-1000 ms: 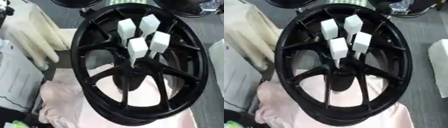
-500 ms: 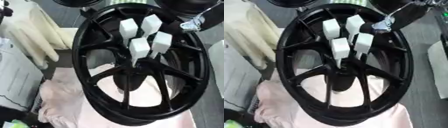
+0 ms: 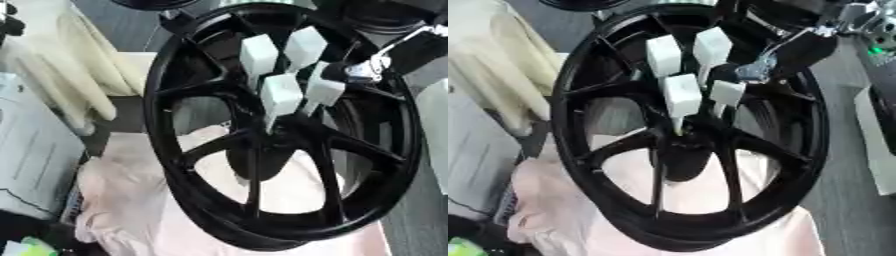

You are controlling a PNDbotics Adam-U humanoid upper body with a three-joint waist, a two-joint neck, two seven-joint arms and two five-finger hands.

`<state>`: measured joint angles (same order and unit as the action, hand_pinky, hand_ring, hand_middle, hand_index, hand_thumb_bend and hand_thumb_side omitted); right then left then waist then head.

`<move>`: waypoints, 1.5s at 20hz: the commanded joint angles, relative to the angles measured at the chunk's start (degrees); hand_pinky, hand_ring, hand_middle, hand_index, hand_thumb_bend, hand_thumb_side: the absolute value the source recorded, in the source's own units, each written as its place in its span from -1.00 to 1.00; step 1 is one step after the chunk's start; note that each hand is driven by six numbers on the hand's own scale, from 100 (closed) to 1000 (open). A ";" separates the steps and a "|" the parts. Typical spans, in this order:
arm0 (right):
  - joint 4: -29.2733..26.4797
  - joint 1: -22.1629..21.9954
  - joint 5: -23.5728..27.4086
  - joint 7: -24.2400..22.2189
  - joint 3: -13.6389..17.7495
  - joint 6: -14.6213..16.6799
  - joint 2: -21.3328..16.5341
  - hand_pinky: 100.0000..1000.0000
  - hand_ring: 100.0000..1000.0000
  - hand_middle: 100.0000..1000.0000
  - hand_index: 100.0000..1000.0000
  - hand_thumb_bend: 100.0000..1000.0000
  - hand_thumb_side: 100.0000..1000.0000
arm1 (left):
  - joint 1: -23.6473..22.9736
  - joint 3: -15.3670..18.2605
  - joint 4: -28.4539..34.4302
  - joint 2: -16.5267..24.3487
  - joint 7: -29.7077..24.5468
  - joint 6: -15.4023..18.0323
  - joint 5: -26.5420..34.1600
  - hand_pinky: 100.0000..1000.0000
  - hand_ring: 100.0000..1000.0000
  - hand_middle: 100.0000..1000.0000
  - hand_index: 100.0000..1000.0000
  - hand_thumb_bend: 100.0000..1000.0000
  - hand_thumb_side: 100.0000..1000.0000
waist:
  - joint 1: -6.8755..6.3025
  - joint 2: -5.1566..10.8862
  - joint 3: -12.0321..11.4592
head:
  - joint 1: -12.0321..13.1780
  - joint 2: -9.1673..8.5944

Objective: Pull the pin out of the wheel hub.

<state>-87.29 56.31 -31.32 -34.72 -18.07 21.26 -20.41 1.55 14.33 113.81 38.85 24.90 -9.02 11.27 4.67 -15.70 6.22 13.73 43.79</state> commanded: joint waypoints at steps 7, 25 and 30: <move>-4.44 -1.56 -2.09 0.46 0.81 -0.59 -1.16 0.27 -0.03 -0.08 0.39 -0.09 0.09 | 0.25 0.77 0.78 0.94 -0.15 -0.33 -0.32 0.04 -0.13 -0.15 0.36 -0.59 0.28 | -0.27 0.34 -0.42 | 0.09 0.33; -5.02 -5.62 -5.26 1.26 1.98 -1.57 -1.99 0.22 -0.06 -0.11 0.31 -0.14 -0.02 | 0.81 0.53 0.78 0.73 -0.97 -0.32 -0.28 0.09 -0.12 -0.15 0.35 -0.64 0.31 | -0.46 -0.52 -0.78 | -0.59 0.33; -5.06 -6.02 -5.77 1.74 2.22 -2.08 -2.06 0.19 -0.08 -0.13 0.27 -0.17 -0.10 | 0.86 0.51 0.78 0.65 -1.13 -0.31 -0.30 0.09 -0.12 -0.15 0.35 -0.65 0.32 | -0.49 -0.70 -0.90 | -0.80 0.33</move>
<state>-91.17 49.52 -36.71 -33.25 -16.63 19.35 -20.97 1.97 14.32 113.80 38.73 24.01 -9.37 11.08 4.66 -17.14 5.36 13.10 43.79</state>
